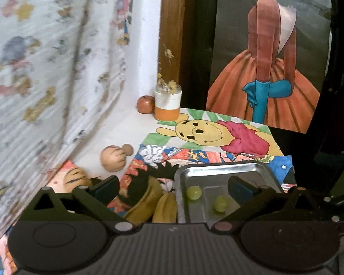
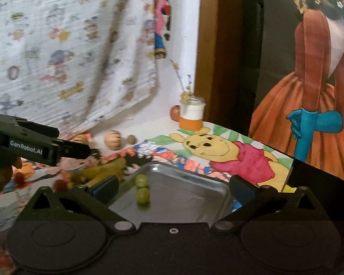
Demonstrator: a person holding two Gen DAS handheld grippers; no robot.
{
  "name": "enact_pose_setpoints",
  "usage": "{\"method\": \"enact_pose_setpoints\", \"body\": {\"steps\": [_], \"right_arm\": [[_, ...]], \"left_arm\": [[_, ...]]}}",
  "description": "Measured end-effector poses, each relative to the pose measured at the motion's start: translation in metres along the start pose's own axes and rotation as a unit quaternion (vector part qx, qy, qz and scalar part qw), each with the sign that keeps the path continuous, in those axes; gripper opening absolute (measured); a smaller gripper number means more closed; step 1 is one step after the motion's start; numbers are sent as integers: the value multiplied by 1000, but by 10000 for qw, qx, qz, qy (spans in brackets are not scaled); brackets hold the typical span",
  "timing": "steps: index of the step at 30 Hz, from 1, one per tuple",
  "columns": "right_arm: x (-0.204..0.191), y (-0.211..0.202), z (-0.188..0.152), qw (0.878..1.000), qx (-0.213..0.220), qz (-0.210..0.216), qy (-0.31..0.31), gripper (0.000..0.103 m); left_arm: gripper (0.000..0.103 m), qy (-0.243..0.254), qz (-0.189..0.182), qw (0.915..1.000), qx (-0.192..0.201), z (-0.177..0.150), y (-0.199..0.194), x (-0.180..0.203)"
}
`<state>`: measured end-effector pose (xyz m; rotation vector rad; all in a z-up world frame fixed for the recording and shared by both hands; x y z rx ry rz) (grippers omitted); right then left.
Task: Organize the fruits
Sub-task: 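Carry the grape into the metal tray with the right tool while the left tool drops its grape there, then grasp a red cherry tomato with the right tool while the left tool grasps another tomato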
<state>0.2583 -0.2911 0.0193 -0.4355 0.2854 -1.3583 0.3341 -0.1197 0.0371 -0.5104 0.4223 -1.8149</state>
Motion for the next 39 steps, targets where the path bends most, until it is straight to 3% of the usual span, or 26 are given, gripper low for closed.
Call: {"method": "enact_pose_setpoints", "body": {"steps": [8, 19, 27, 39], "right_arm": [[-57, -52, -6, 9986, -114, 474, 182, 102], [-128, -84, -31, 9951, -388, 858, 299, 102], [-174, -76, -48, 9921, -631, 1083, -110, 102], [-216, -23, -68, 9873, -1116, 1099, -249, 102]], "left_arm": [[103, -235, -25, 9995, 197, -28, -66, -24], [103, -315, 54, 9990, 307, -66, -139, -64], [103, -387, 215, 9989, 166, -103, -162, -97], [103, -895, 325, 9954, -103, -143, -150, -145]]}}
Point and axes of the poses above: each gripper's, at about its wrist camera, not at the fingertips, and y roughly the way its jaws point, x to its right, z to its top, the point moved 9 cm from there along y, roughly the way its jaws point, and after that the axes turned 9 degrees about -z, right-handed, at the moved point
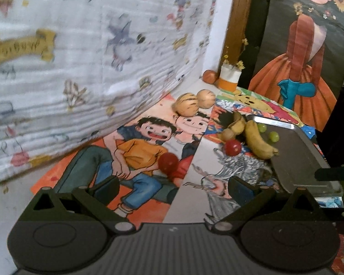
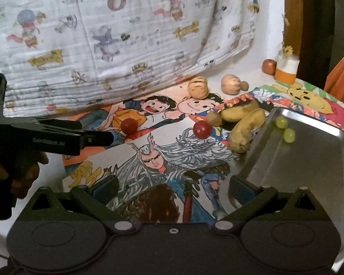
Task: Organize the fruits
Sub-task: 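Grasp a red cherry tomato with the right tool while the left tool grasps another tomato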
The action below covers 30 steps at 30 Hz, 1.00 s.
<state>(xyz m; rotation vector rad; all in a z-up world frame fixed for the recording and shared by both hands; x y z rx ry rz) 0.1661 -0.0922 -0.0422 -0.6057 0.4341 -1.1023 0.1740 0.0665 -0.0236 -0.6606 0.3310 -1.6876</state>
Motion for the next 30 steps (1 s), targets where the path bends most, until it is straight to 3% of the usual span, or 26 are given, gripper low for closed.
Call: {"method": "enact_pose_setpoints", "body": {"steps": [7, 20, 30], "right_arm": [[0, 34, 15, 9973, 245, -453, -524, 102], [-2, 95, 38, 9959, 84, -382, -820, 84], [1, 113, 47, 9973, 103, -298, -666, 65]], "left_arm": [[103, -174, 70, 9998, 35, 1, 16, -18], [102, -268, -28, 9996, 94, 9, 46, -25], [82, -102, -110, 9999, 81, 10, 58, -20]]}}
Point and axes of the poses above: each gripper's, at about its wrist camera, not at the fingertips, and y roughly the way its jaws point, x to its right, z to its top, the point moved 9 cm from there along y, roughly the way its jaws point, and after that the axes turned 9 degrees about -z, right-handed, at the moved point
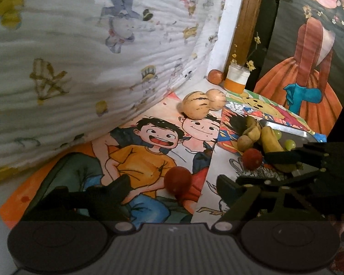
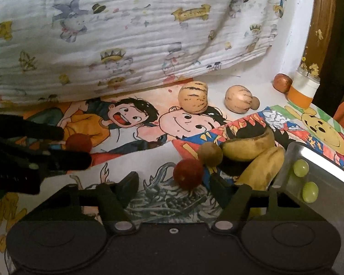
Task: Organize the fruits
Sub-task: 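Grasp a red cherry tomato with the right tool while the left tool grasps another tomato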
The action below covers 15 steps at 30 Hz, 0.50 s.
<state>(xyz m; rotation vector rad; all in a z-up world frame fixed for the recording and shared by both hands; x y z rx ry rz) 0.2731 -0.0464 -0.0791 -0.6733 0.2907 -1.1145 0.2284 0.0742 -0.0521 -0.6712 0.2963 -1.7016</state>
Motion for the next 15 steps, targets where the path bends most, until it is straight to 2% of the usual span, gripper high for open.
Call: {"method": "enact_pose_setpoints", "body": {"steps": [8, 12, 15], "right_arm": [[4, 4, 1, 9994, 70, 91, 340, 57], [5, 8, 0, 9984, 25, 190, 537, 44], [3, 7, 1, 9983, 77, 195, 541, 41]], "left_arm": [[68, 188, -26, 9998, -82, -1, 7, 10], [57, 164, -52, 9998, -110, 0, 9, 11], [49, 109, -30, 9999, -109, 1, 9, 10]]}}
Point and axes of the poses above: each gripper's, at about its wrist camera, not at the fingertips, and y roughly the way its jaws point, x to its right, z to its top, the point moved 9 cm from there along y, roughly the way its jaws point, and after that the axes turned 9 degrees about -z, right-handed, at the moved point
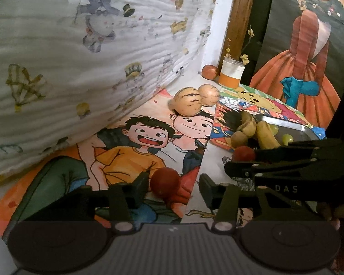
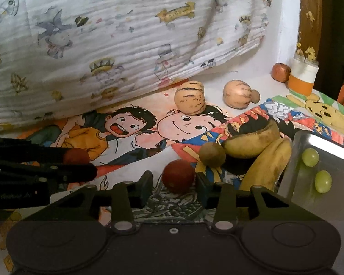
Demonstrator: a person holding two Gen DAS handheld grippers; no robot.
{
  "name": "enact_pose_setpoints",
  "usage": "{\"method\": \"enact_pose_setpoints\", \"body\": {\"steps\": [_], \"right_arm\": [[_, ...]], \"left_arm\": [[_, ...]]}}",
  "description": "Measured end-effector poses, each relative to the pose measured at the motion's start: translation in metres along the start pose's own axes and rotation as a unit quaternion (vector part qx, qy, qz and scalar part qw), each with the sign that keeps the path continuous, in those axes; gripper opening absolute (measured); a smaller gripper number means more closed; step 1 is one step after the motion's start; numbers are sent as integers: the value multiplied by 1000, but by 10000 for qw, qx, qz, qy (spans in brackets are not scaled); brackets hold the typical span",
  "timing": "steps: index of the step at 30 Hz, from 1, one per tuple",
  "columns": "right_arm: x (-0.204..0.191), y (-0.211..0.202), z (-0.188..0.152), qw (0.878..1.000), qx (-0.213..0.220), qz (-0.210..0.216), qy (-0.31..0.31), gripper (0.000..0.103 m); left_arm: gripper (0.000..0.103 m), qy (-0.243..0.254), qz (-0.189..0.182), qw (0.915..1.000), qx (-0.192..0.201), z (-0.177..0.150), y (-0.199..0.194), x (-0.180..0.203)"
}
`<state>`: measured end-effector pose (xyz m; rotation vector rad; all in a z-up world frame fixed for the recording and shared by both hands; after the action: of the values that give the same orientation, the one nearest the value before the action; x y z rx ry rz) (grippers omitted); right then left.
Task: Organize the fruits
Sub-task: 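Grasp a red cherry tomato with the right tool while the left tool grasps another tomato, then lower the tomato into the metal tray with the right tool while the left tool releases its tomato there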
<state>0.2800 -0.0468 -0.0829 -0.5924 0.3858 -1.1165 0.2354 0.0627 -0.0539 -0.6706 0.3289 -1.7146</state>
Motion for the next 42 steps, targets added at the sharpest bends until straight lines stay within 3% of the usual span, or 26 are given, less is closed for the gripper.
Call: {"method": "enact_pose_setpoints", "body": {"steps": [9, 17, 25, 35, 42], "right_arm": [[-4, 3, 4, 9999, 52, 93, 74, 32], [-1, -7, -1, 9991, 87, 296, 294, 32], [18, -42, -5, 9970, 316, 404, 587, 32], [87, -90, -5, 9908, 840, 73, 1055, 32], [153, -96, -25, 9859, 854, -428, 1372, 32]], "left_arm": [[31, -54, 109, 9999, 15, 0, 1, -2], [30, -47, 63, 10000, -42, -1, 0, 4], [30, 23, 58, 9999, -87, -3, -6, 20], [30, 3, -164, 9999, 36, 11, -1, 65], [30, 188, -448, 9988, 3, 20, 23, 120]]}}
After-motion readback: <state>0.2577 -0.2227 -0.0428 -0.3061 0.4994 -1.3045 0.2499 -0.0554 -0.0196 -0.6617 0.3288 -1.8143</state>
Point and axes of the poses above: each gripper's, at about its wrist camera, not at the fingertips, and y roughly the way its jaws point, x to its right, z to its top, the point moved 9 cm from there along y, roughly the way its jaws point, and after that the axes turned 9 degrees about -z, right-handed, at the moved point
